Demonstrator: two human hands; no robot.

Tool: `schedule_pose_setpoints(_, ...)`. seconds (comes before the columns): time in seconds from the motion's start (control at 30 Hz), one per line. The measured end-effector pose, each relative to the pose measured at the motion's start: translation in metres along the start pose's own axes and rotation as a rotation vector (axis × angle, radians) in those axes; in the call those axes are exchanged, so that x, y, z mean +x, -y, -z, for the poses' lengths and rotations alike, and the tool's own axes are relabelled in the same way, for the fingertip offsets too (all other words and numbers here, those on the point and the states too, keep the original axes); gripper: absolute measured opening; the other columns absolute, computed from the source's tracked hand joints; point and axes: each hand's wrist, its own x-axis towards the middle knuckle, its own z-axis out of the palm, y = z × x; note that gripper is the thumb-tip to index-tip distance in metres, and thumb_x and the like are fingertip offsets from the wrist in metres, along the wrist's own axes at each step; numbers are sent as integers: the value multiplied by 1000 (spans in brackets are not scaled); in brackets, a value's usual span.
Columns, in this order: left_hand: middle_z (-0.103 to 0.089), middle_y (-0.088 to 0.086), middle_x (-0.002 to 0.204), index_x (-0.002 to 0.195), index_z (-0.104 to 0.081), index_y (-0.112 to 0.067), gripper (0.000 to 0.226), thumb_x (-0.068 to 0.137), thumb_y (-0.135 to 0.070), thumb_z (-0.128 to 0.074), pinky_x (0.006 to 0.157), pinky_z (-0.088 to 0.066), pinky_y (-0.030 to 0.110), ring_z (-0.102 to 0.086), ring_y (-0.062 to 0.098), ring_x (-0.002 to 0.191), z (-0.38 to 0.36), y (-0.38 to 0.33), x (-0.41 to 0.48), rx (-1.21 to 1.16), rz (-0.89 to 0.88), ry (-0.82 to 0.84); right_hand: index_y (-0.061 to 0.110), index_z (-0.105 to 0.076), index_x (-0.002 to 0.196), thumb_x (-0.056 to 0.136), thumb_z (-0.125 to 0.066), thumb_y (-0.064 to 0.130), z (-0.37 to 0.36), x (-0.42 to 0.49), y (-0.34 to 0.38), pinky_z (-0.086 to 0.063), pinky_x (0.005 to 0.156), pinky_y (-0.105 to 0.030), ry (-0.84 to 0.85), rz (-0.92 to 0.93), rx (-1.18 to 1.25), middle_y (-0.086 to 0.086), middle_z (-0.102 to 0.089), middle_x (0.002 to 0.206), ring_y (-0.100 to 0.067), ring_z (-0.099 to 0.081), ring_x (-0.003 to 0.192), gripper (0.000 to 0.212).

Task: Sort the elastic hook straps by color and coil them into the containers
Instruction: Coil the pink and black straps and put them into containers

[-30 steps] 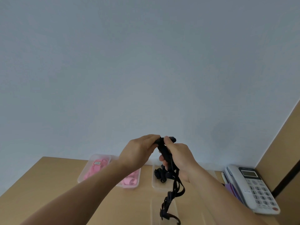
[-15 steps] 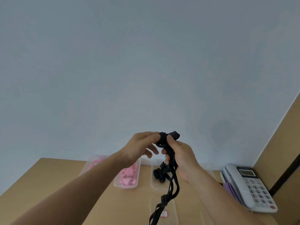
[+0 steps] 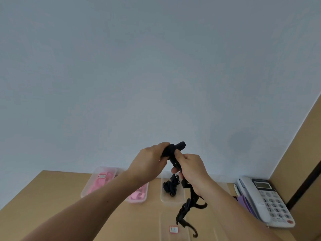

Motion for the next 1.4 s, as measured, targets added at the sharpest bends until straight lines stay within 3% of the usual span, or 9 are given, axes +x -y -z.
schedule_pose_setpoints(0.23,-67,13,78,120,-58,-4,39,82,-2,-65,38,-49,34,-59,31,51,0,0,-1,169,-296,-73,5,-63,79,99,-50,37,4,0,0,-31,43,-20,25,-14,88,2,-58,54,-10,-36,39,40)
schedule_pose_setpoints(0.37,-66,11,80,123,-40,-16,53,83,0,-70,36,-47,34,-55,31,49,-6,3,-1,179,-285,-105,1,-66,80,97,-51,34,2,0,3,-28,42,-19,25,-18,162,0,-50,55,-11,-33,43,40)
schedule_pose_setpoints(0.6,-69,18,95,125,-58,-5,43,84,4,-67,49,-55,42,-64,36,61,-4,5,0,15,-217,-126,6,-71,88,96,-49,52,10,1,11,-24,43,-22,112,-77,242,1,-44,58,-12,-25,45,52)
schedule_pose_setpoints(0.83,-61,11,87,123,-55,-5,66,63,17,-68,45,-46,27,-57,24,63,-7,21,0,402,-561,-183,9,-73,82,96,-52,44,2,4,13,-25,43,-22,111,-163,369,-1,-48,60,-11,-25,46,43)
schedule_pose_setpoints(0.9,-62,11,99,128,-48,-13,69,68,17,-63,55,-51,27,-62,20,73,-9,25,-1,255,-494,-185,9,-70,80,97,-53,39,-1,5,12,-26,44,-23,85,-122,418,0,-48,60,-11,-26,46,39)
schedule_pose_setpoints(1.0,-55,-3,123,141,-37,-33,70,79,-10,-59,75,-51,18,-66,8,87,-1,19,1,-434,34,-7,8,-62,81,99,-53,33,2,7,12,-28,46,-24,71,-17,431,0,-51,63,-11,-32,46,31)
schedule_pose_setpoints(1.1,-65,13,118,135,-48,-10,57,83,-30,-57,71,-54,30,-71,29,89,12,13,12,-1079,518,336,9,-62,80,101,-53,29,0,7,7,-30,45,-22,104,45,450,1,-54,62,-11,-37,46,30)
schedule_pose_setpoints(1.2,-71,17,107,116,-62,0,41,94,-34,-56,71,-55,31,-72,34,93,17,10,15,-1008,469,452,10,-68,78,100,-53,31,-2,6,1,-33,49,-25,126,107,379,-1,-54,63,-13,-40,49,33)
schedule_pose_setpoints(1.4,-74,4,92,110,-57,-12,20,95,-24,-63,70,-58,29,-74,20,83,11,15,8,-666,326,253,9,-73,80,95,-60,42,2,8,-4,-40,51,-28,61,51,174,-5,-69,67,-15,-50,51,39)
